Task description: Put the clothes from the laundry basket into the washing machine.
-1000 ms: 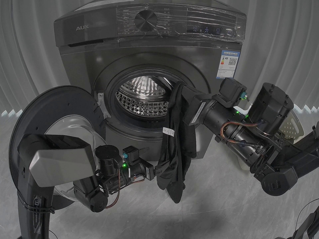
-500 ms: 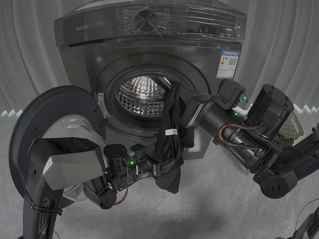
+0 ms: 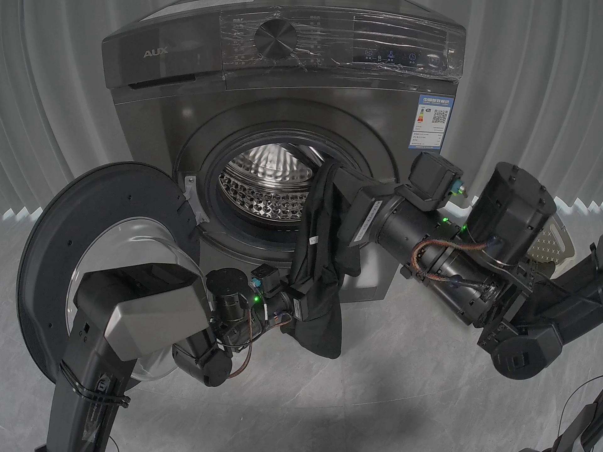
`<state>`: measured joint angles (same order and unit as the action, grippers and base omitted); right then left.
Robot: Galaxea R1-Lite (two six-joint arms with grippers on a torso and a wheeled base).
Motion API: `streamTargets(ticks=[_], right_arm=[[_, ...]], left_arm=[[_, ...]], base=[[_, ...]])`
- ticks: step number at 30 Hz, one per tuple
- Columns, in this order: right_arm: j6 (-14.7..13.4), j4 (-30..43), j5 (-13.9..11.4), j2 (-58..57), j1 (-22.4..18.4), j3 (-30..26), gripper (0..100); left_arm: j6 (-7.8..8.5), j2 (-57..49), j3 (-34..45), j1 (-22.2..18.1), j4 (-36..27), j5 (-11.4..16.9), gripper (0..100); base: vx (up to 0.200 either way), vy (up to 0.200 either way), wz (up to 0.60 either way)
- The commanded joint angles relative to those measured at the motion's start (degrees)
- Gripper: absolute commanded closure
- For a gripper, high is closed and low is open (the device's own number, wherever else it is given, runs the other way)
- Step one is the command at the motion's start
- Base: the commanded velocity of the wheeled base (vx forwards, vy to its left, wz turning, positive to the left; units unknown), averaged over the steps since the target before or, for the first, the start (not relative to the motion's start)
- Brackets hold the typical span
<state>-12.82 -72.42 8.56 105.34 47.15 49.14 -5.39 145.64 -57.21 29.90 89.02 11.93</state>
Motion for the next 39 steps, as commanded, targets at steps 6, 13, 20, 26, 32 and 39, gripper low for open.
streamTargets(ticks=[6,13,20,26,32,39], right_arm=[[-0.1,0.0,-0.2,0.4,-3.3,0.6,100],[-0.4,0.0,-1.0,1.9,-7.8,0.6,100],[-0.6,-0.2,-1.6,6.2,-9.7,1.8,100],[-0.6,-1.3,-1.6,9.7,-9.6,1.4,100],[-0.4,-2.2,-1.7,13.0,-9.2,0.0,100],[-0.2,-6.1,-2.0,16.7,-8.9,-4.7,100]], left_arm=[[0.47,-6.2,7.2,0.7,0.2,0.3,100],[0.55,-19.0,20.6,1.6,0.4,1.4,100],[0.47,-32.0,32.3,5.4,0.2,2.5,100],[0.64,-37.3,35.9,7.1,0.3,2.3,100],[0.73,-39.6,33.7,6.9,0.2,1.7,100],[0.2,-39.9,28.8,6.4,0.1,-3.1,100]], base=[[0.0,0.0,0.0],[0.0,0.0,0.0],[0.0,0.0,0.0],[0.0,0.0,0.0],[0.0,0.0,0.0],[0.0,0.0,0.0]])
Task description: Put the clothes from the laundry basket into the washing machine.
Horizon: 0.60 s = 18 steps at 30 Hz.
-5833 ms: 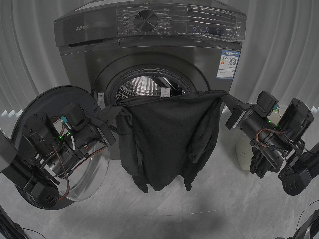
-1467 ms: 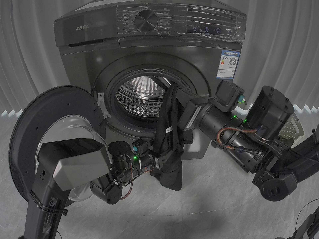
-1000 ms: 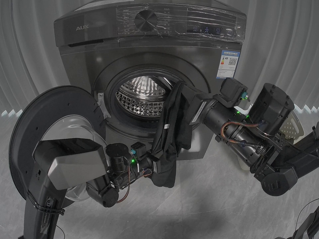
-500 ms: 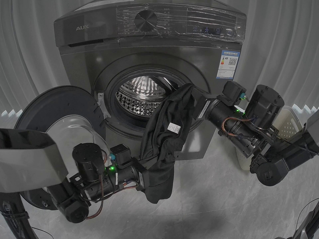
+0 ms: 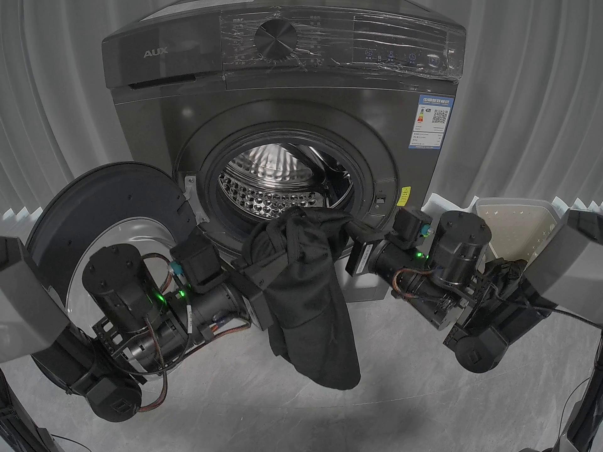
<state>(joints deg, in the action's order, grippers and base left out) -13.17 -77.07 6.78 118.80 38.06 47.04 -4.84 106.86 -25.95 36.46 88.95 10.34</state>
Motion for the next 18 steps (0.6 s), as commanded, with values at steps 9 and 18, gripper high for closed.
streamTargets(ticks=[9,18], right_arm=[[0.2,-2.7,-1.0,3.4,0.9,-7.1,0],[3.7,-8.3,-0.4,0.1,0.5,-19.1,0]], left_arm=[[-0.52,-0.9,-3.7,-0.3,0.0,-3.0,100],[-0.7,-1.0,-4.9,-0.2,0.0,-12.5,100]], base=[[0.0,0.0,0.0],[0.0,0.0,0.0]])
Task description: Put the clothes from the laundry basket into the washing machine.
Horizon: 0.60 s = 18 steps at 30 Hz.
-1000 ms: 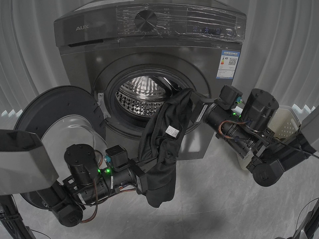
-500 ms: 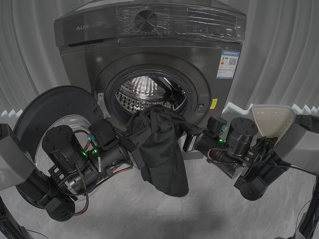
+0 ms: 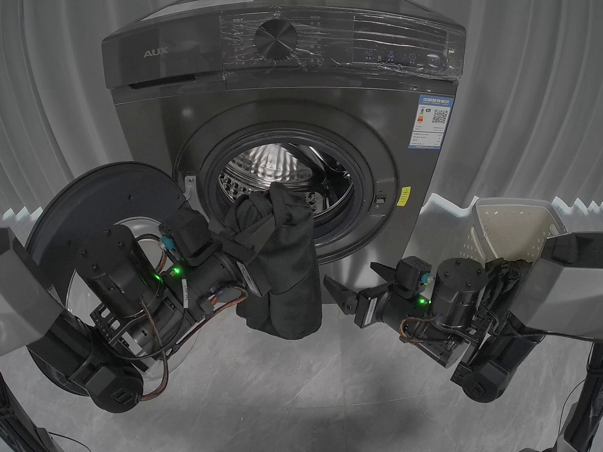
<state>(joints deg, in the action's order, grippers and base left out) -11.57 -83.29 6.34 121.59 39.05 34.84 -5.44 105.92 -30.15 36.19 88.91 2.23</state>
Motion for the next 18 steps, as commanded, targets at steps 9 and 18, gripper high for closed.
streamTargets(ticks=[9,18], right_arm=[[2.3,-2.1,-0.5,-16.4,-0.8,-16.1,0],[2.1,-2.2,0.1,-17.7,-1.0,-16.9,0]], left_arm=[[0.16,-0.1,0.6,-0.3,0.0,-15.9,100],[1.75,-0.3,4.7,1.7,-0.2,-19.3,100]], base=[[0.0,0.0,0.0],[0.0,0.0,0.0]])
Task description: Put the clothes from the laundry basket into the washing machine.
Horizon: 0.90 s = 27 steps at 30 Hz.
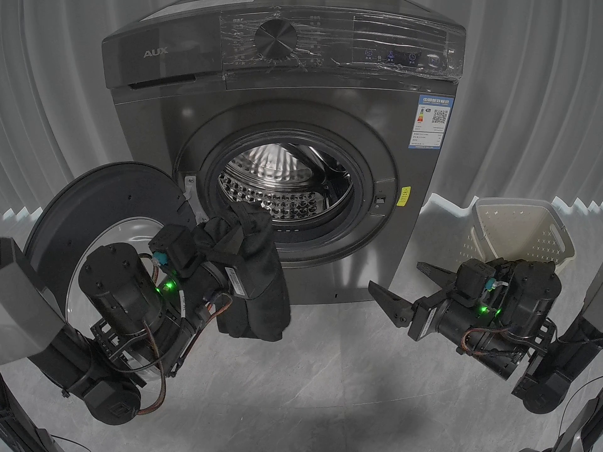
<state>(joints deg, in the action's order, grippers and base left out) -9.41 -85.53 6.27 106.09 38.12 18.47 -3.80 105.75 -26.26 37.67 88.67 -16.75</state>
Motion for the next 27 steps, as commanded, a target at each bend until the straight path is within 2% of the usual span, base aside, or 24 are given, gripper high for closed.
streamTargets(ticks=[1,6,8,10,11,17,27], right_arm=[[-0.2,0.0,0.2,-2.3,-0.1,-0.6,0],[-0.3,0.0,0.2,-2.6,-0.3,-0.5,0],[-0.3,0.0,0.2,-2.5,-0.3,-0.5,0],[-0.3,0.0,0.0,-2.2,-0.2,-0.5,0],[-0.3,0.0,0.0,-2.2,-0.2,-0.5,0],[-0.3,0.0,0.2,-2.4,0.2,-0.5,0],[-0.3,-0.1,0.2,-2.0,0.6,-0.5,0]], left_arm=[[0.02,-0.1,0.9,0.2,0.0,-0.4,100],[-0.33,-0.9,1.5,0.3,-0.4,-0.5,100],[0.64,0.1,1.6,0.2,-0.1,-0.8,100],[3.01,1.8,1.8,0.3,-0.1,-3.0,100],[3.36,2.1,1.6,0.3,0.0,-3.5,100],[2.92,3.2,0.8,0.3,0.1,-3.6,100],[3.1,4.3,0.4,0.4,0.1,-3.5,100]], base=[[0.0,0.0,0.0],[0.0,0.0,0.0],[0.0,0.0,0.0],[0.0,0.0,0.0],[0.0,0.0,0.0],[0.0,0.0,0.0],[0.18,0.0,0.0]])
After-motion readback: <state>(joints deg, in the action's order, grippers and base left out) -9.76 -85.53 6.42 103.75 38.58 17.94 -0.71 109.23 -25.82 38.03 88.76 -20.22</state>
